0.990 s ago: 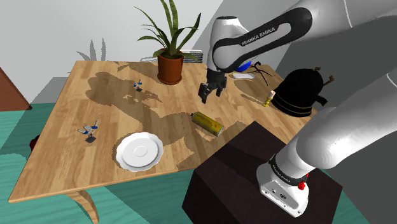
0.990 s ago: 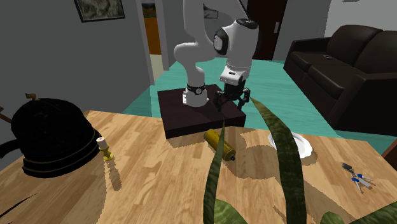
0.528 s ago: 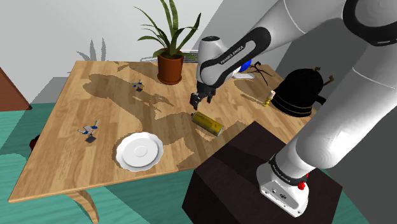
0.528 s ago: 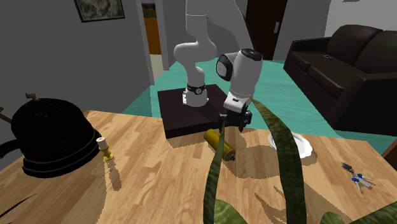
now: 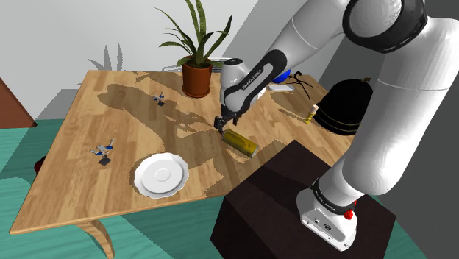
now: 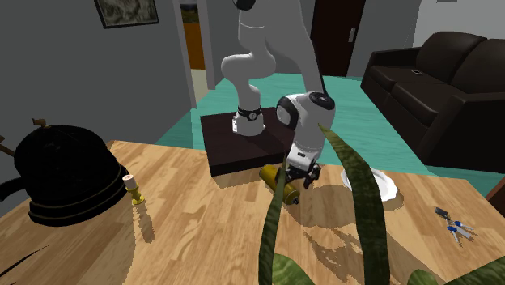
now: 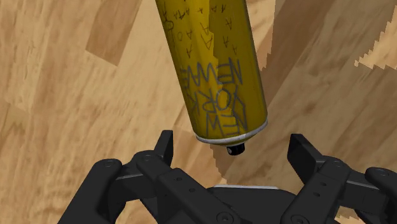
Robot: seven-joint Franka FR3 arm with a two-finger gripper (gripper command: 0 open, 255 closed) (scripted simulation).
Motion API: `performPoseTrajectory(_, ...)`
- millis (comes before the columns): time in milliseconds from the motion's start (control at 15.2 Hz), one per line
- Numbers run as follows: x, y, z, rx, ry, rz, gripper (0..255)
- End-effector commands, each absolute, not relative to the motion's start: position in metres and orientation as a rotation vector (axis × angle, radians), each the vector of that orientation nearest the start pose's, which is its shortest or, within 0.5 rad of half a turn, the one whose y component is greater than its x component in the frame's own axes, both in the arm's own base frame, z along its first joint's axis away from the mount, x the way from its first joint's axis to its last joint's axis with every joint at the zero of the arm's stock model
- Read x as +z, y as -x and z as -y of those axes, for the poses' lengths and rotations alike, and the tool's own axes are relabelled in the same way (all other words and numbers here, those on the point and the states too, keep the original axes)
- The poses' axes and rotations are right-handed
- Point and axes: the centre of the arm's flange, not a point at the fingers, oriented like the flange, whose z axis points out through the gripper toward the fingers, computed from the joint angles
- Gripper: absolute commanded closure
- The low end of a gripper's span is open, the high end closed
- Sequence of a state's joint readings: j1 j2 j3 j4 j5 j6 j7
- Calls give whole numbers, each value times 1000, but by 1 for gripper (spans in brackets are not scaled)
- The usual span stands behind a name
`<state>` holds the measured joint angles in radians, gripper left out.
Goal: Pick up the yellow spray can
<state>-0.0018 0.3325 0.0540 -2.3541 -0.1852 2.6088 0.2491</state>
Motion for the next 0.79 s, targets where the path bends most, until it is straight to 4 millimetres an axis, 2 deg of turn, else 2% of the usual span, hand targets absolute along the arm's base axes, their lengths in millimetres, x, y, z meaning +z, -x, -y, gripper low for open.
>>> performPoseTrajectory(0, 172, -503, -32, 102, 3220, -57, 0)
performPoseTrajectory(198, 153, -503, -32, 102, 3220, -57, 0)
performPoseTrajectory(330, 153, -503, -32, 102, 3220, -57, 0)
performPoseTrajectory(396, 153, -504, -31, 102, 3220, -57, 255)
performPoseTrajectory(726, 153, -504, -31, 102, 3220, -57, 255)
